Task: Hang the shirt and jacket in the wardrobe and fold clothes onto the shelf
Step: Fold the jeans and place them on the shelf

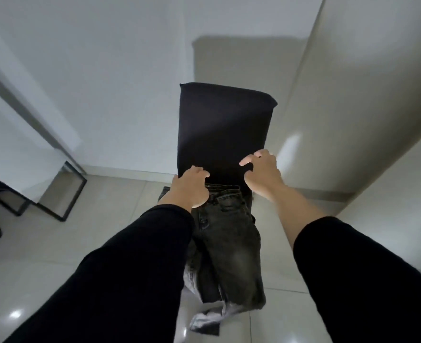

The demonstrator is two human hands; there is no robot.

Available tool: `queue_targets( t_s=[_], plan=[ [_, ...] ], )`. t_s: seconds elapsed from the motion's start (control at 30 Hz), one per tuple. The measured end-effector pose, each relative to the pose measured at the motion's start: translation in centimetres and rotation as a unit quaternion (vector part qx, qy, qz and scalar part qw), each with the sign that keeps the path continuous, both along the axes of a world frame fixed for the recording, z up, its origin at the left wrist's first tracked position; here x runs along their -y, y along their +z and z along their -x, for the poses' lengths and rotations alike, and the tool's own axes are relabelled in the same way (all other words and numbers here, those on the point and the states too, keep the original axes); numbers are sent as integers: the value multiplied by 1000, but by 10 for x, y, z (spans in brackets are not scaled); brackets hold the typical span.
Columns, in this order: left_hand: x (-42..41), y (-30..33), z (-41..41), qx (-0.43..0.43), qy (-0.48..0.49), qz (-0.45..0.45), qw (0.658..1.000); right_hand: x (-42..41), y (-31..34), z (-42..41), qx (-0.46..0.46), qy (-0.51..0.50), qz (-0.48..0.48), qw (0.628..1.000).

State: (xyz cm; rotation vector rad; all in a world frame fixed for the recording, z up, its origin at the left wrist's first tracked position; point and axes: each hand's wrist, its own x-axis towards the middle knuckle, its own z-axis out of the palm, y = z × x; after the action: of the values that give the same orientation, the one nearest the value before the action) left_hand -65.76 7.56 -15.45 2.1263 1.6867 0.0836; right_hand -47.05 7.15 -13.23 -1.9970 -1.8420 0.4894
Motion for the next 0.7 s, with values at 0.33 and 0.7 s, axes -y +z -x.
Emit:
queue_targets(
  t_s=[0.33,0.7],
  plan=[
    [-48,-102,89,4,83,78,993,-47,-96,50,8,29,114,993],
    [-122,-263,93,52,177,123,975,-120,-249,-1,20,-59,227,972]
  ],
)
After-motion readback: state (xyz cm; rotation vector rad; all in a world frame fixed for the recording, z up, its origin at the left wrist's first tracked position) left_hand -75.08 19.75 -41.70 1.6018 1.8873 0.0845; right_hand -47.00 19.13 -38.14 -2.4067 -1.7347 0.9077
